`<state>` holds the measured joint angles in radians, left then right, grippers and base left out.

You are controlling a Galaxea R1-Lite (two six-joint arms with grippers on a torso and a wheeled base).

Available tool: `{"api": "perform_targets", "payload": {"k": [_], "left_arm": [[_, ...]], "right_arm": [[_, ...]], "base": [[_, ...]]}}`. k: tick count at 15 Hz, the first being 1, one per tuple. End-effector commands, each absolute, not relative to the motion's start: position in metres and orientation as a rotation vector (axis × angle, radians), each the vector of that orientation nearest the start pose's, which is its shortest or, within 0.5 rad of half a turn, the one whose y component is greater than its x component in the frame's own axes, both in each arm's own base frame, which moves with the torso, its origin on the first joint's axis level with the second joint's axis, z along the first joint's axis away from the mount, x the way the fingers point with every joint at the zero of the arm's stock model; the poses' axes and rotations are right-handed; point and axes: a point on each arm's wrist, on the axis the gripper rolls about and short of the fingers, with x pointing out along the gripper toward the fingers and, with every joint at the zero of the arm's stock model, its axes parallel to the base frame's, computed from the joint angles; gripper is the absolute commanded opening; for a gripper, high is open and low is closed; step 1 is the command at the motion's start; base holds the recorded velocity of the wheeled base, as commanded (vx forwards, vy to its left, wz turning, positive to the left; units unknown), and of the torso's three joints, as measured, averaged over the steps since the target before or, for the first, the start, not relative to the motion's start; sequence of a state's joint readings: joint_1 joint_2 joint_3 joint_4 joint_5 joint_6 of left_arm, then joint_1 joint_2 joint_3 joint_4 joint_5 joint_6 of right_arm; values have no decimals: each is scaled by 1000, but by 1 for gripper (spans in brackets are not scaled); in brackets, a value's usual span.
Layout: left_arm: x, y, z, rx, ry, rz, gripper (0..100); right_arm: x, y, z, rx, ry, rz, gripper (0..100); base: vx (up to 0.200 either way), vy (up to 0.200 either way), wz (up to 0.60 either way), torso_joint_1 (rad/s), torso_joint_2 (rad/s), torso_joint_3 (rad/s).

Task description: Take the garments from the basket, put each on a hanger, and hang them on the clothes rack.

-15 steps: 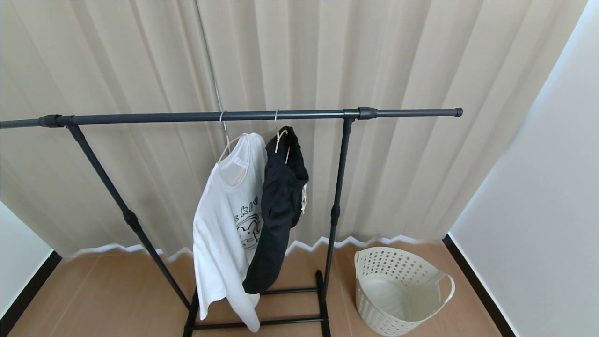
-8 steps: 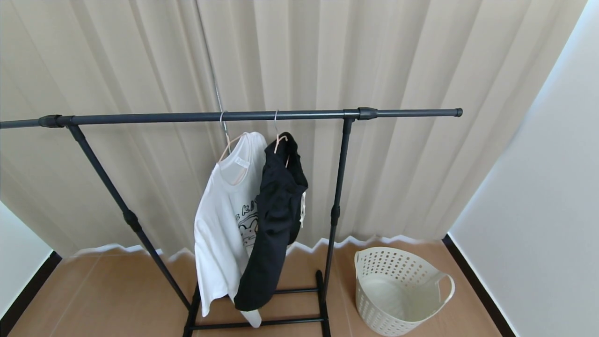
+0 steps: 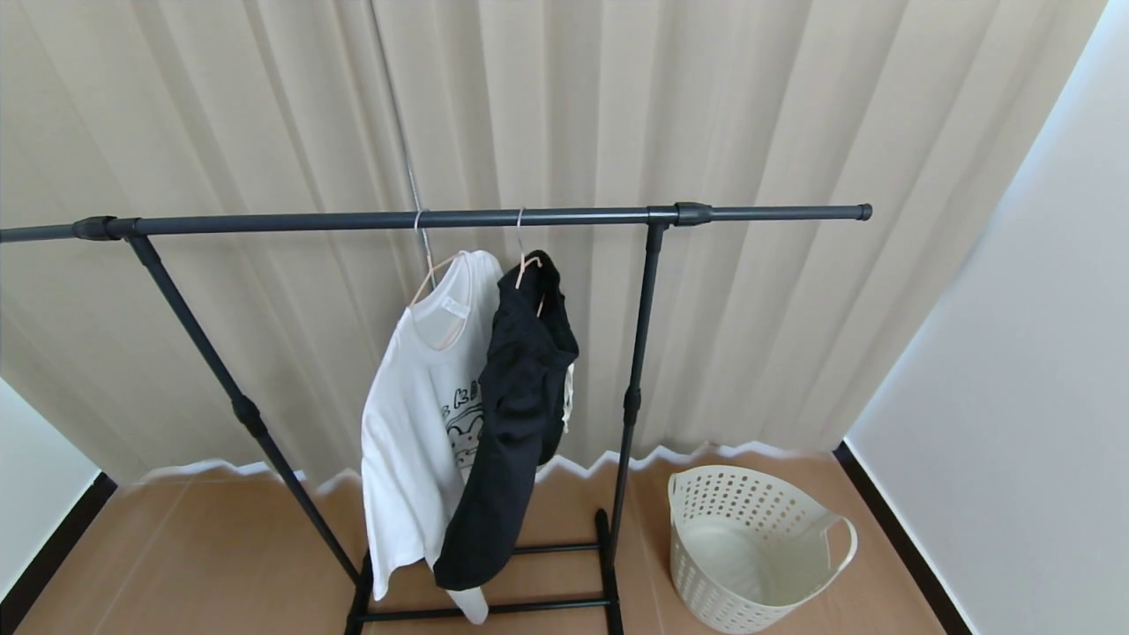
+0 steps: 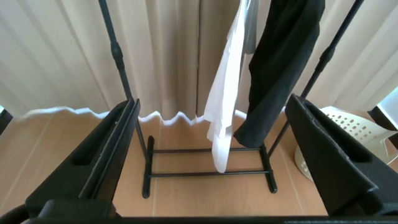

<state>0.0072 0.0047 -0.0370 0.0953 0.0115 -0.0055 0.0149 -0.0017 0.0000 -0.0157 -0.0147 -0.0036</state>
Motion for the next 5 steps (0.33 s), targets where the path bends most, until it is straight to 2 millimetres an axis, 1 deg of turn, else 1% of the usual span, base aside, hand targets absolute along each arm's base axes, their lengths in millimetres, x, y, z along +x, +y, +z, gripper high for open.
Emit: {"api": "perform_targets", "payload": {"k": [1, 5], "left_arm": [[-25, 0, 76, -6, 67, 20, 100], [-25, 0, 76, -4, 69, 20, 100]], "right_arm": [[-23, -1, 77, -4, -15, 1, 100], [-23, -1, 77, -1, -15, -5, 100]], "base": [[0, 0, 0, 0, 0, 0], [0, 0, 0, 0, 0, 0]]}}
